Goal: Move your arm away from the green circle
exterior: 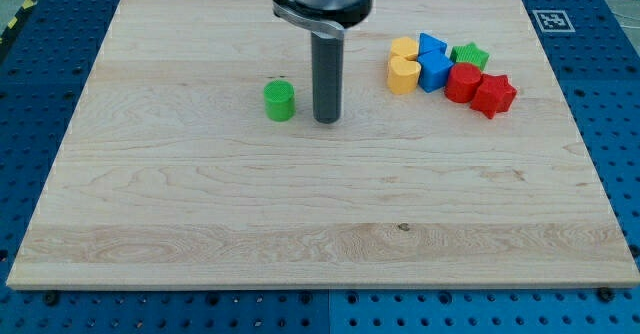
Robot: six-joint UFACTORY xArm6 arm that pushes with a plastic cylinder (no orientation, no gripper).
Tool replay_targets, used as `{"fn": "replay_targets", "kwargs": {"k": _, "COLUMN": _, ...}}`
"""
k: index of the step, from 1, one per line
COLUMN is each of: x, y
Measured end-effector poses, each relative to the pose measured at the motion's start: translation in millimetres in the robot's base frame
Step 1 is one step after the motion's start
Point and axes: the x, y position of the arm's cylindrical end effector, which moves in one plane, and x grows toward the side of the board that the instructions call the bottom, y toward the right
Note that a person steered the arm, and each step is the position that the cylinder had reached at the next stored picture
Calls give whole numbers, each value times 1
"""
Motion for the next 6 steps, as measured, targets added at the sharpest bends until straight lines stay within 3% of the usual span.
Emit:
{"fn": "replay_targets", "kwargs": {"k": 2, "x": 24, "y": 52}}
{"fn": "replay_targets", "kwargs": {"k": 4, "x": 24, "y": 153}}
{"fn": "replay_targets", "kwargs": {"k": 6, "x": 25, "y": 198}}
